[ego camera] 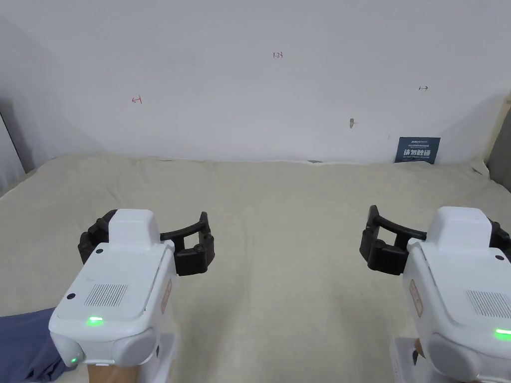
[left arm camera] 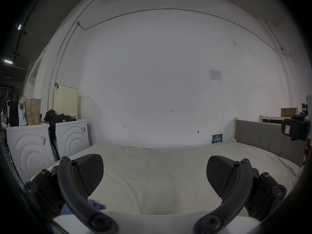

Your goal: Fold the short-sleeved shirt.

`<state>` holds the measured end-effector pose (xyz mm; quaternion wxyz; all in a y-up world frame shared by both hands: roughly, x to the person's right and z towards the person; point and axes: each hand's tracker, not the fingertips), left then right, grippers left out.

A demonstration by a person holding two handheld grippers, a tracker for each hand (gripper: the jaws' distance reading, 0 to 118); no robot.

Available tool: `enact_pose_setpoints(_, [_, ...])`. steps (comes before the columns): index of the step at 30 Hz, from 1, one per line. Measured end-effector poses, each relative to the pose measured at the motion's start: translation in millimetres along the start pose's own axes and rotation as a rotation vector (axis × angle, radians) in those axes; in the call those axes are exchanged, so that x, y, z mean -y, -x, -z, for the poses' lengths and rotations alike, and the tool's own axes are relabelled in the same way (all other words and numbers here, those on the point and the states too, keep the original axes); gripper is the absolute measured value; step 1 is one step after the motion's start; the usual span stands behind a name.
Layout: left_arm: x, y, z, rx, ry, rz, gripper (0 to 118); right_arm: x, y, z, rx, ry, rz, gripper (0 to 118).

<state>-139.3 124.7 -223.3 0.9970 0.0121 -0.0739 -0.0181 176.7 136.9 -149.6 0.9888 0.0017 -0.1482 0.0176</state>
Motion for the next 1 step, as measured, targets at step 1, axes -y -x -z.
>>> enact_pose_setpoints(1, [0.1, 0.1, 0.0, 0.001, 0.001, -0.001, 118, 0.3, 0.7, 0.0, 0.001, 0.000, -0.004, 118])
